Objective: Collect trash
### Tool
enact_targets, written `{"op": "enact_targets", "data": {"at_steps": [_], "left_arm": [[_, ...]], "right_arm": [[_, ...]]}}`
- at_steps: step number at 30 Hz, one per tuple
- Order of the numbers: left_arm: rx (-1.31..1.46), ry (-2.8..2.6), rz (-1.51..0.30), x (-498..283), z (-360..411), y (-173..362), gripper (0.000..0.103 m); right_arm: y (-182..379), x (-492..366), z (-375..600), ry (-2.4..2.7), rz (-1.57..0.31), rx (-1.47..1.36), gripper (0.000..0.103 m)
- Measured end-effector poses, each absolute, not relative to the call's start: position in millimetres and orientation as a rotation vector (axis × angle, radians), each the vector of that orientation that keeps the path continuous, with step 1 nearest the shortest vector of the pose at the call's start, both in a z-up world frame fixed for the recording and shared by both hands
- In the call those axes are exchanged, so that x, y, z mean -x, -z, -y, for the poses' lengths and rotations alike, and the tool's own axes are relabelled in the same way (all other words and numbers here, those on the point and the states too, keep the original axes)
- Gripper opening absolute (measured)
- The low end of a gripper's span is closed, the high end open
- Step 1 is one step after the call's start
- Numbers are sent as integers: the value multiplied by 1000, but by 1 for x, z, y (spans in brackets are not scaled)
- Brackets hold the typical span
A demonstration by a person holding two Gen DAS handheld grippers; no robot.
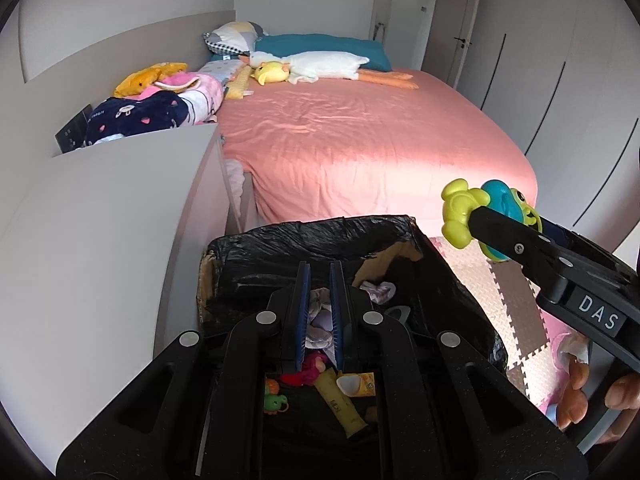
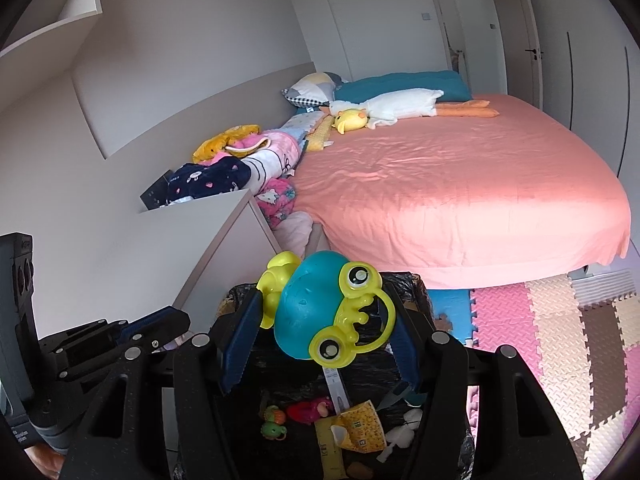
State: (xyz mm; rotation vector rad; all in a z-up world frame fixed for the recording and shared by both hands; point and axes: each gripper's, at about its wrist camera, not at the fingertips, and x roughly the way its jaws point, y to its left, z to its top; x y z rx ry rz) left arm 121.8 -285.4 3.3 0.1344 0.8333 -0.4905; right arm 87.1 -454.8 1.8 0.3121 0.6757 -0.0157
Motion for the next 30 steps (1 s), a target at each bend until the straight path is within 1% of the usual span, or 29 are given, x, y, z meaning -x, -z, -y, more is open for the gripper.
{"op": "enact_targets", "data": {"at_steps": [6,7,8,9,10,11,12,30], "left_arm": [[-143,497,-856,-127,283,1,10],[-146,503,-863,-128,283,1,12],[-151,507,-872,-129,281,1,17],[-150,502,-877,-129,280,2,49],[-146,488,-877,-130,277,1,95],[-146,465,-856,-128,273,0,96],[-144,458,-832,-126,270,-2,97],[-189,432,-812,-117,266,4,97]], "right_arm": [[0,-92,450,20,-689,-306,61],[-1,-94,449,24,-695,-296,62],[-2,-95,448,28,-701,-286,62],[-2,-96,447,30,-702,-284,72],[-3,-96,448,41,-696,-290,86],[-4,-95,448,55,-683,-294,89],[-5,-93,448,64,-671,-294,89],[0,-91,442,51,-689,-290,89]]}}
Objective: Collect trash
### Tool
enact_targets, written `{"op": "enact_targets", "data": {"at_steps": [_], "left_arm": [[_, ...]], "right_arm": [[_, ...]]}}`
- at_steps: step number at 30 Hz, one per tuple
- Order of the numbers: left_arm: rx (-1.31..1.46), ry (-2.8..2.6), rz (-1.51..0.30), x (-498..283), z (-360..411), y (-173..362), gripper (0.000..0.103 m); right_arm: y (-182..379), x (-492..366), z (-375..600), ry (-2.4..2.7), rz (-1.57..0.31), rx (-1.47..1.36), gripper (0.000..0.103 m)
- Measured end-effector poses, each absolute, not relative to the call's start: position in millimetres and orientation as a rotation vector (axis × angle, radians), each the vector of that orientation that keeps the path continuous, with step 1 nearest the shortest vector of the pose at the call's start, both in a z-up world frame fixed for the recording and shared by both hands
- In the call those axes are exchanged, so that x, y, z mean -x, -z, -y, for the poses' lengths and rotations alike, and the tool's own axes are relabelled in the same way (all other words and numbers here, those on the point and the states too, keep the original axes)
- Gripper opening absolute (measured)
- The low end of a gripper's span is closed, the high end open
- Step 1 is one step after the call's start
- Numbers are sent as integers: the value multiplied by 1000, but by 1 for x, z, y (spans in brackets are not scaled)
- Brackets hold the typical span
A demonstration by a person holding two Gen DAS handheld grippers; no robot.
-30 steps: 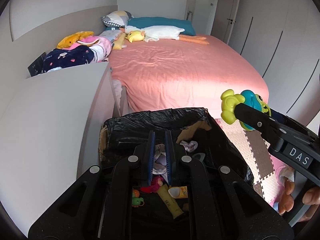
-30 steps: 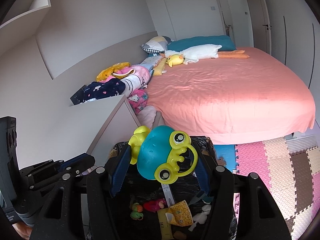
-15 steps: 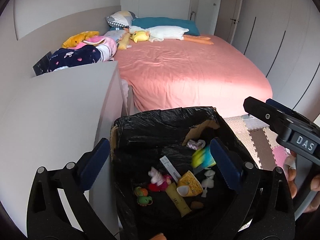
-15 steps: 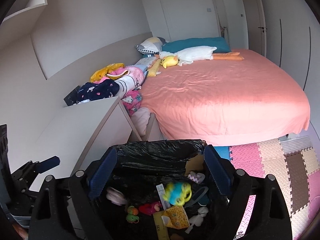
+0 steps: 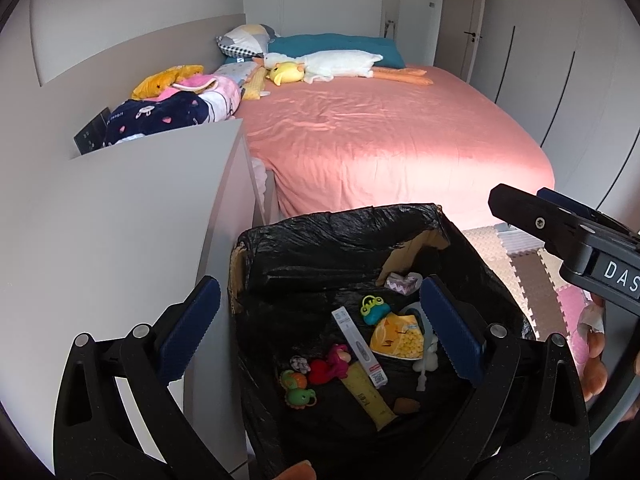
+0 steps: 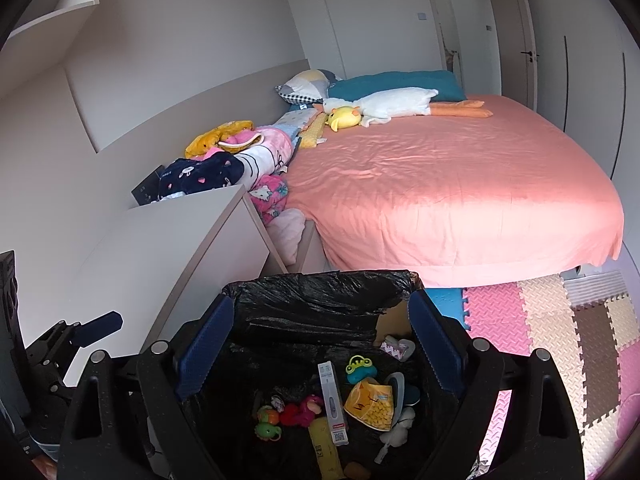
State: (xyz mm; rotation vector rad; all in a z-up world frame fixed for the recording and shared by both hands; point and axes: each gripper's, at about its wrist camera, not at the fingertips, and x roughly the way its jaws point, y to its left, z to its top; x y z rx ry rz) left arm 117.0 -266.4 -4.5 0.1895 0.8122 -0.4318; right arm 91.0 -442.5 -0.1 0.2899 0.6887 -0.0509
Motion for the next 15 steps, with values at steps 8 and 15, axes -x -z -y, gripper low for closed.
{"op": "enact_targets", "data": {"at_steps": [8,15], "left_arm": [[-173,444,-811,-116,265,4,97],[-170,447,-811,-115,264,4,97]], "right_arm": [[0,-91,441,47,-689,-285,89],[0,-90,440,45,-691,-279,89]]}}
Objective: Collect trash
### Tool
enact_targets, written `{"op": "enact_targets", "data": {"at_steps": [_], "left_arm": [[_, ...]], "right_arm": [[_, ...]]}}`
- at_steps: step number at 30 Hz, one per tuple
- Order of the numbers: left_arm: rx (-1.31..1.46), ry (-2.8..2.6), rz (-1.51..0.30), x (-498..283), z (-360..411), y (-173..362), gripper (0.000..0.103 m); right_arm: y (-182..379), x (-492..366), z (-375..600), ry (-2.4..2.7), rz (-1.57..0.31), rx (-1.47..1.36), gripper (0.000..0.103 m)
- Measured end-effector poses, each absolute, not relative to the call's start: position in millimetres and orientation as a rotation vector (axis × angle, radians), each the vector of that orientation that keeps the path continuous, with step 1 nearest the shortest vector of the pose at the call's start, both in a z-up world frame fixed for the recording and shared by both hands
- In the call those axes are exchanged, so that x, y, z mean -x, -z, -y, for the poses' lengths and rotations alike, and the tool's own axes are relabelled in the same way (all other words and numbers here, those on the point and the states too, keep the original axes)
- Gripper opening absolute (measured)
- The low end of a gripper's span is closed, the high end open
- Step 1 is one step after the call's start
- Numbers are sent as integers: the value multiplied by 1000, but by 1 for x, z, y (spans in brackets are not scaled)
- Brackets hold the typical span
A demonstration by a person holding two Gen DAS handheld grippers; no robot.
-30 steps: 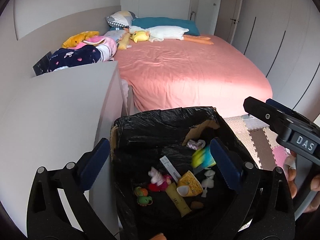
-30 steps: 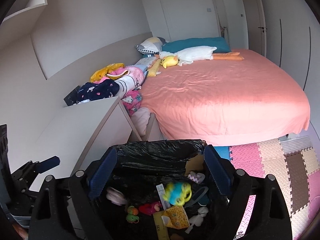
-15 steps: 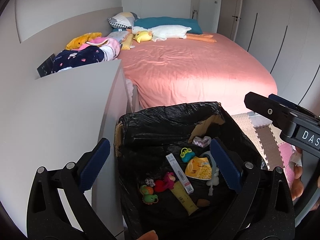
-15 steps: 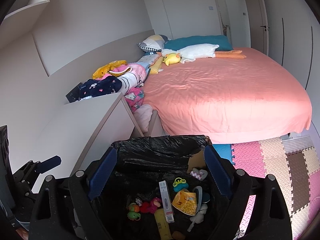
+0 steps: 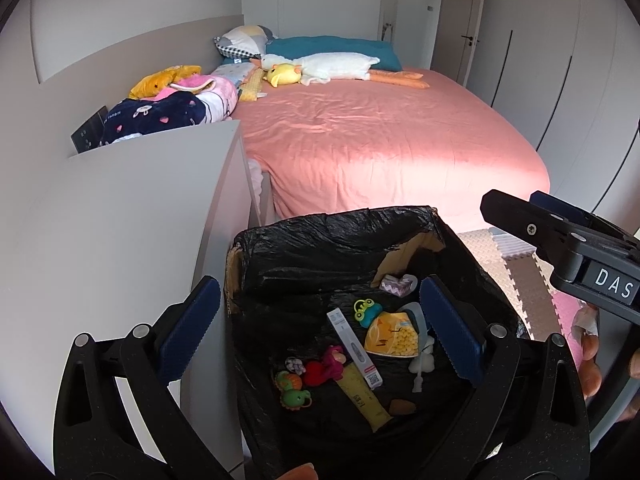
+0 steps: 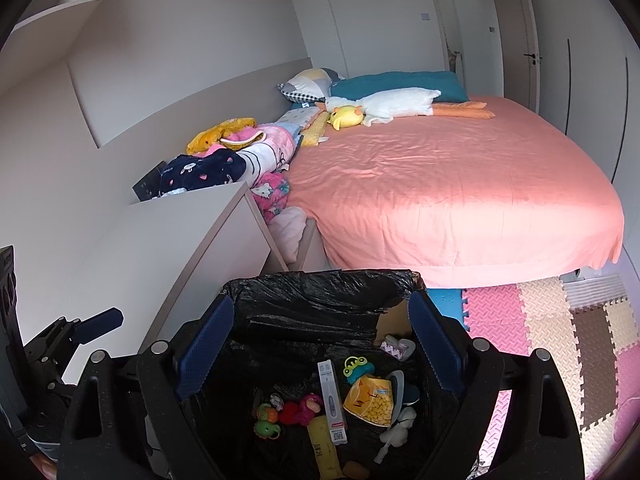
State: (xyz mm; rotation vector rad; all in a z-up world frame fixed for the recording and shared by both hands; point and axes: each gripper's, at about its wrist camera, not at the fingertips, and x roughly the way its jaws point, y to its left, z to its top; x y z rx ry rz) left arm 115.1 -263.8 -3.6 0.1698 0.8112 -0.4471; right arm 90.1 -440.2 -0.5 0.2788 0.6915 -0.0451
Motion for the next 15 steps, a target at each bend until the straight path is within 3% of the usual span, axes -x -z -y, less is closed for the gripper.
{"op": "enact_targets", "data": {"at_steps": [15], "left_arm": [[-160,451,-812,-113,264,5,97]], "right_arm": [[1,-91,438,43,-696,-275,89]]}}
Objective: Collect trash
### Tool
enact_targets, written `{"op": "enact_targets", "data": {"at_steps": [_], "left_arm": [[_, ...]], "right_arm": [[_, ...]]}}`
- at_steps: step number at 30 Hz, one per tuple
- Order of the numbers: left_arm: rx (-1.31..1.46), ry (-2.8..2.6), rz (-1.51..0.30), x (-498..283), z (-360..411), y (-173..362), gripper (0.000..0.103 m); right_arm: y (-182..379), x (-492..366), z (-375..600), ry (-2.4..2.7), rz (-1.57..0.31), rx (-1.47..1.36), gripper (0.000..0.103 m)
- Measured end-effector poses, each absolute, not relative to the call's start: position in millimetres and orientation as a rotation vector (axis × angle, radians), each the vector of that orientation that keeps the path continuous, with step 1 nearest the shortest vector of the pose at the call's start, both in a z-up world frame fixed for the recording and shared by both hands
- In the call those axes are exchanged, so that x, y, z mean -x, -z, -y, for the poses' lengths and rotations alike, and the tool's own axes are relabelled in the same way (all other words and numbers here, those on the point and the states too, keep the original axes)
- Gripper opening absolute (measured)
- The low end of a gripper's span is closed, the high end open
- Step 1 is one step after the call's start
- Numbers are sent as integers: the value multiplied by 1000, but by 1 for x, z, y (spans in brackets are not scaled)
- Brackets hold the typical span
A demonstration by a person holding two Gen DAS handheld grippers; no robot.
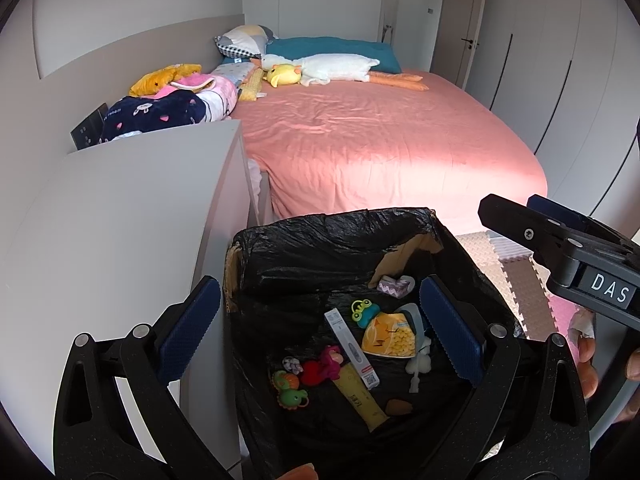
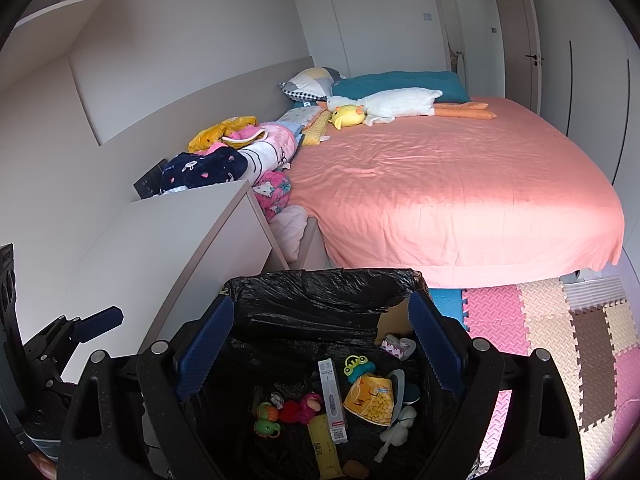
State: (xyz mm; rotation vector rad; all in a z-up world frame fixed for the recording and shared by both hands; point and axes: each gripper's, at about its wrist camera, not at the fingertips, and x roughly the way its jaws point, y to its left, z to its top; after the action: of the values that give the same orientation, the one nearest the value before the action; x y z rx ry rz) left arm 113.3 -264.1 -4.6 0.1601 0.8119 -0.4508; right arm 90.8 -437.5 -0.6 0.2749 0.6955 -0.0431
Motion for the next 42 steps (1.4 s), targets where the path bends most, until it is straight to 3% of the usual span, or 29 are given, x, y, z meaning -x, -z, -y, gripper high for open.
{"op": "enact_targets", "data": {"at_steps": [42], "left_arm": [[-130,425,-785,-109,257,1,97]], "right_arm": [[8,-87,436,41,-710,-265,89]]}}
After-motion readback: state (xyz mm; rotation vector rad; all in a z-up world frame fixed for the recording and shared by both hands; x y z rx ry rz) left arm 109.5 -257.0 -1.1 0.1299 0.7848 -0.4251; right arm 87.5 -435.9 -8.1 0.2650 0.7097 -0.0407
